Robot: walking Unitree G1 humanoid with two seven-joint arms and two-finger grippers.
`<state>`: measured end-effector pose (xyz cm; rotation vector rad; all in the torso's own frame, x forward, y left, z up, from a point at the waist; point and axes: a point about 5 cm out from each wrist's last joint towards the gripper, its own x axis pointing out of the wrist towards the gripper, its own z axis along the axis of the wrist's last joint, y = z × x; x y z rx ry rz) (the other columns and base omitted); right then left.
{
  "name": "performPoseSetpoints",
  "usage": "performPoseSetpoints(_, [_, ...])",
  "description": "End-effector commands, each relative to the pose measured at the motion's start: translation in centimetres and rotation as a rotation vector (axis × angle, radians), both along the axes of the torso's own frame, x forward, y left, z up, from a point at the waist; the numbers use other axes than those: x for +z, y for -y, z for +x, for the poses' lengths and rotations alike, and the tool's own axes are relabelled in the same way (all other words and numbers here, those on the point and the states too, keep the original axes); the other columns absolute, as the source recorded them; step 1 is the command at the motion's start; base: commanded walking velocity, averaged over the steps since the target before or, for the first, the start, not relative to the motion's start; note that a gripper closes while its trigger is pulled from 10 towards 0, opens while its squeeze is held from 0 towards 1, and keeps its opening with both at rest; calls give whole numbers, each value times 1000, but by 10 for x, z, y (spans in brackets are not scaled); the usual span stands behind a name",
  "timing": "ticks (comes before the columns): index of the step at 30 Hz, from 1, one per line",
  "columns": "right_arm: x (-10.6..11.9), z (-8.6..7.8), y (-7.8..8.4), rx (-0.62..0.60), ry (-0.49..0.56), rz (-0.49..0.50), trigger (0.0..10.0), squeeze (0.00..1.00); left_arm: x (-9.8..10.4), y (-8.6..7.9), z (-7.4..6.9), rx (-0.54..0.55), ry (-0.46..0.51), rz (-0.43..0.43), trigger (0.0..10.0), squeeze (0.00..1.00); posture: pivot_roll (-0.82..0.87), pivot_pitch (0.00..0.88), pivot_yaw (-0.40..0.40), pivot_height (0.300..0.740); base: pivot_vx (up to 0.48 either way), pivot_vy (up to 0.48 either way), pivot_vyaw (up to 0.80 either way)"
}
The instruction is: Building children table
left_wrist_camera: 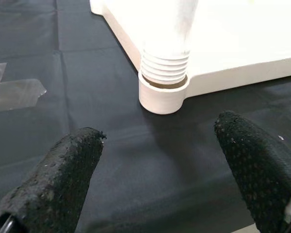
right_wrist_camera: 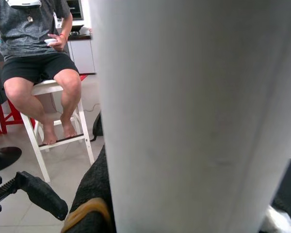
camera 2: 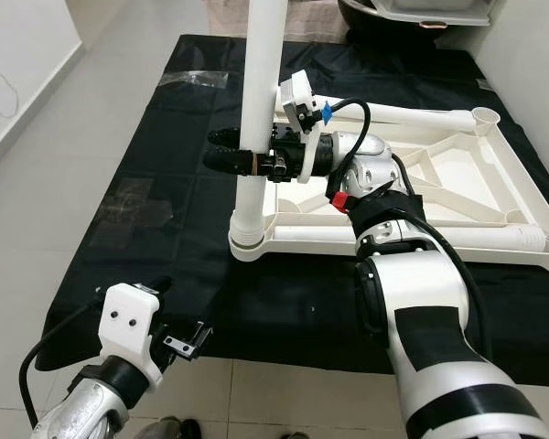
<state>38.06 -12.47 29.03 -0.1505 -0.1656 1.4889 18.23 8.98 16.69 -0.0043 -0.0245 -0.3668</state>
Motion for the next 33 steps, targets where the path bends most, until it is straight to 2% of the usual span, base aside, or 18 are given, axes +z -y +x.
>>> performPoseSetpoints(1, [-16, -1, 0, 13, -38, -68, 10000, 0, -7, -2, 0, 0, -30, 28, 10000, 0, 166, 212, -30, 740, 0, 0, 0])
performPoseSetpoints(8, [-24, -5, -5, 81, -60, -105, 10000, 0, -6, -3, 4, 3, -23, 34, 10000, 0, 164, 215, -28, 740, 0, 0, 0])
performPoseSetpoints(15, [-24, -6, -7, 100, -54, -112, 10000, 0, -7, -4, 4, 5, -24, 35, 10000, 0, 156, 216, -27, 740, 0, 0, 0])
performPoseSetpoints(19, [-31, -3, -13, 44, -41, -148, 10000, 0, -7, -3, 5, 8, -21, 35, 10000, 0, 160, 216, -34, 740, 0, 0, 0])
performPoseSetpoints(20, [-33, 0, -17, -14, -41, -152, 10000, 0, -8, -4, 6, 10, -19, 36, 10000, 0, 156, 216, -31, 740, 0, 0, 0])
performPoseSetpoints(33, [-40, 2, -23, -88, -75, -114, 10000, 0, -8, -7, 10, 19, -11, 39, 10000, 0, 148, 214, -33, 740, 0, 0, 0])
